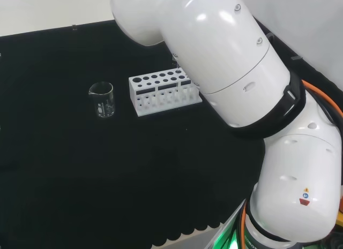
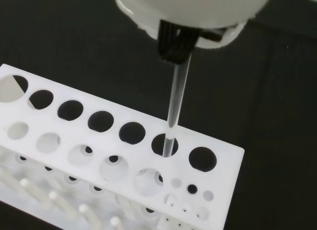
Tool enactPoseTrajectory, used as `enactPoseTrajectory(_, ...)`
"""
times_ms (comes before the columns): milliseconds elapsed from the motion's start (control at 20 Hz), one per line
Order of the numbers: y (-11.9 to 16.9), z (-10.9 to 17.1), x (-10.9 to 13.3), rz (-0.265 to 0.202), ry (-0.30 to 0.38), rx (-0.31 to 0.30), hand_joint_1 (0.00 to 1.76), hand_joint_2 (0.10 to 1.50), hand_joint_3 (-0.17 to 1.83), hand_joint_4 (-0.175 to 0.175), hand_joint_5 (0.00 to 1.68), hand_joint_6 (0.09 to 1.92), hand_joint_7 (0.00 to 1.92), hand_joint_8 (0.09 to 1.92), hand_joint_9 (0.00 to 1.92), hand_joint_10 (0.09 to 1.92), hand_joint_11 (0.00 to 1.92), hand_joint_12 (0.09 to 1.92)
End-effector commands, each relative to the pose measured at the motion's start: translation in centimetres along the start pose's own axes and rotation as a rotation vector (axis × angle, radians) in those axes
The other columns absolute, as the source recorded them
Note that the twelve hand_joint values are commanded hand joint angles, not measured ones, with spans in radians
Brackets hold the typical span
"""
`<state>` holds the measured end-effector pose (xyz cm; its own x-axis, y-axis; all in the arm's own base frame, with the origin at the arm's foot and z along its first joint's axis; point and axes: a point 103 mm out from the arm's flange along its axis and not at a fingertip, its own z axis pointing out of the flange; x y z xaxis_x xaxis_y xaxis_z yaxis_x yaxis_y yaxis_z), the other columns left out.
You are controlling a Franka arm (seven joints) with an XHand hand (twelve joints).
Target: Put the glass rod back on the white test tube rack.
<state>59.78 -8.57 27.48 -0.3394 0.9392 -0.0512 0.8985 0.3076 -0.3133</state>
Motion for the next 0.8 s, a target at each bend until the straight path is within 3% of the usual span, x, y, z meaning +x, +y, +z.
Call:
enactPoseTrajectory(50, -0.2, 0.3, -0.4, -0.004, 0.082, 0.068, 1.26, 0.46, 0.82, -0.175, 0.87, 0.85, 1.39, 0.55, 1.77, 0.33, 1.81, 0.52)
enactPoseTrajectory(200, -0.4, 0.2, -0.7, -0.005, 0.123, 0.094, 1.21, 0.35, 0.94, -0.172, 0.46, 0.89, 1.12, 0.63, 1.80, 0.16, 1.89, 0.43)
enactPoseTrajectory(300, -0.6, 0.0, -0.8, -0.007, 0.130, 0.090, 1.13, 0.33, 0.94, -0.151, 0.35, 0.82, 0.99, 0.69, 1.77, 0.09, 1.87, 0.41)
enactPoseTrajectory(800, -3.5, -2.8, -2.2, 0.025, 0.131, 0.046, 0.96, 0.39, 0.78, -0.109, 0.31, 0.65, 0.86, 0.74, 1.64, 0.09, 1.76, 0.49)
